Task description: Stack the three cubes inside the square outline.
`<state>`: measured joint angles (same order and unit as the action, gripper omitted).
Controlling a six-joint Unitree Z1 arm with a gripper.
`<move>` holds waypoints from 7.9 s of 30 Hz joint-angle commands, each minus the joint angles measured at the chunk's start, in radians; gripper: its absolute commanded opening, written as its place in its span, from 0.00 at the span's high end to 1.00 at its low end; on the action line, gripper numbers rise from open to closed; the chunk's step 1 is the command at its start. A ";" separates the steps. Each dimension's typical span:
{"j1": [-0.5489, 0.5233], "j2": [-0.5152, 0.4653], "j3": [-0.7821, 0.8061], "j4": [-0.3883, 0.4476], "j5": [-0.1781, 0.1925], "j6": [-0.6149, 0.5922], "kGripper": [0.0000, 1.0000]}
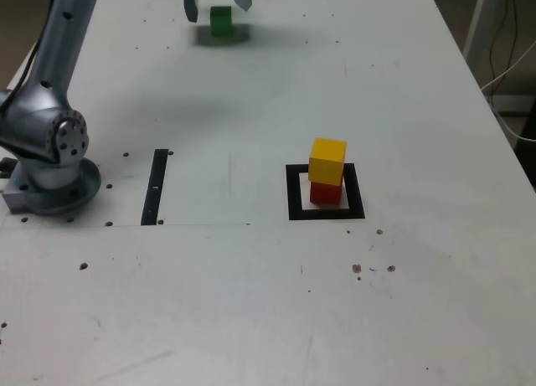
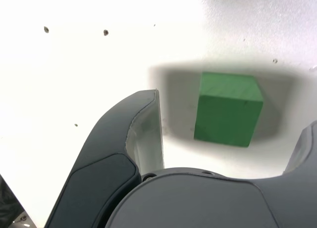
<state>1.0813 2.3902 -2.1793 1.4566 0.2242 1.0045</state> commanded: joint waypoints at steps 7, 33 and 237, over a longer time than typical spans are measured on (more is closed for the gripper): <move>0.001 0.033 -0.029 0.025 0.002 -0.005 0.11; -0.021 0.066 -0.084 0.077 -0.024 -0.008 0.73; -1.135 -0.852 1.134 -0.193 -0.151 -0.975 0.00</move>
<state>-0.0561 1.5515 -1.0713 1.2851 0.0800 0.0324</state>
